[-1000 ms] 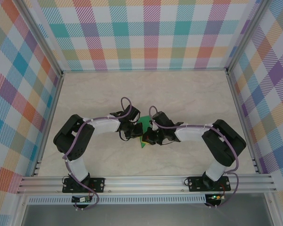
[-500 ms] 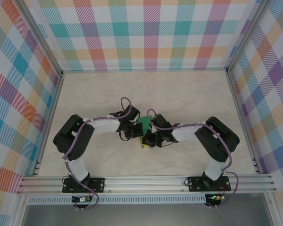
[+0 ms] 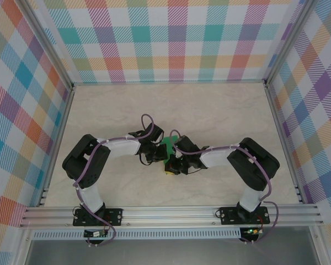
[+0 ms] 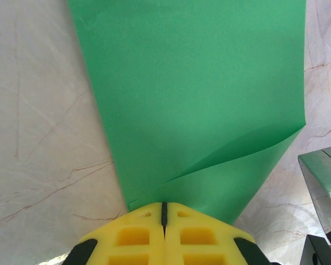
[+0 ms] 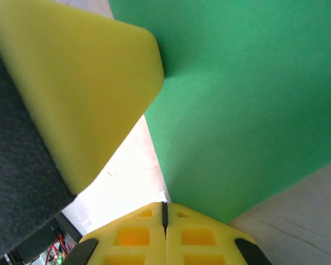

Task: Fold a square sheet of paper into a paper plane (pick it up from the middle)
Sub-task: Third fold the triangle at the center of the table.

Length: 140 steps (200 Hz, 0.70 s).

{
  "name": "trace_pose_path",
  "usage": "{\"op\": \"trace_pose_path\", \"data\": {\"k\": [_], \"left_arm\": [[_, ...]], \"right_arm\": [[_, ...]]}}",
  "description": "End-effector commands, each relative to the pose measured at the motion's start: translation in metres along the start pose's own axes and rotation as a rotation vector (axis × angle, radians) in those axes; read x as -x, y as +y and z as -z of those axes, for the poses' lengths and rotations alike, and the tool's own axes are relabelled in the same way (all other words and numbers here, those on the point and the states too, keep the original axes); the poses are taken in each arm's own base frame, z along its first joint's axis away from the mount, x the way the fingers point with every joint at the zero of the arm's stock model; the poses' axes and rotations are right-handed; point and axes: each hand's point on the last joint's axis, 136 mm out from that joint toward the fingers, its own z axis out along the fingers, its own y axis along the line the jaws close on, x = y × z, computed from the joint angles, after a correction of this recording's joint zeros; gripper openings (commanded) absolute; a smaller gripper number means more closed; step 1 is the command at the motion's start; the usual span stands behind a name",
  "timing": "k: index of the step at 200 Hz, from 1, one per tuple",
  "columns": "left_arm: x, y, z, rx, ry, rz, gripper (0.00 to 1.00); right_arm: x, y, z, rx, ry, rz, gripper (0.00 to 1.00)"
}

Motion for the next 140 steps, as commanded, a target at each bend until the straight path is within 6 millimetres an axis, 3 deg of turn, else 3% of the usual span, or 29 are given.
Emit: {"op": "trace_pose_path", "data": {"k": [1, 31, 63, 110, 140], "left_arm": [[-0.037, 0.076, -0.013, 0.286, 0.100, 0.069, 0.00], [-0.037, 0.076, -0.013, 0.287, 0.098, 0.067, 0.00], [-0.037, 0.075, -0.013, 0.284, 0.098, 0.065, 0.00], [-0.036, 0.075, -0.012, 0.288, 0.095, 0.062, 0.00], [-0.036, 0.076, -0.012, 0.293, 0.094, 0.060, 0.00]], "right_arm": [[-0.004, -0.014, 0.003, -0.086, 0.003, 0.027, 0.00], [0.018, 0.009, 0.026, -0.042, -0.100, 0.085, 0.00], [0.028, -0.001, 0.017, -0.068, -0.091, 0.070, 0.00], [0.018, -0.030, 0.001, -0.114, -0.045, 0.010, 0.00], [0.029, -0.010, 0.018, -0.065, -0.092, 0.034, 0.00]]}}
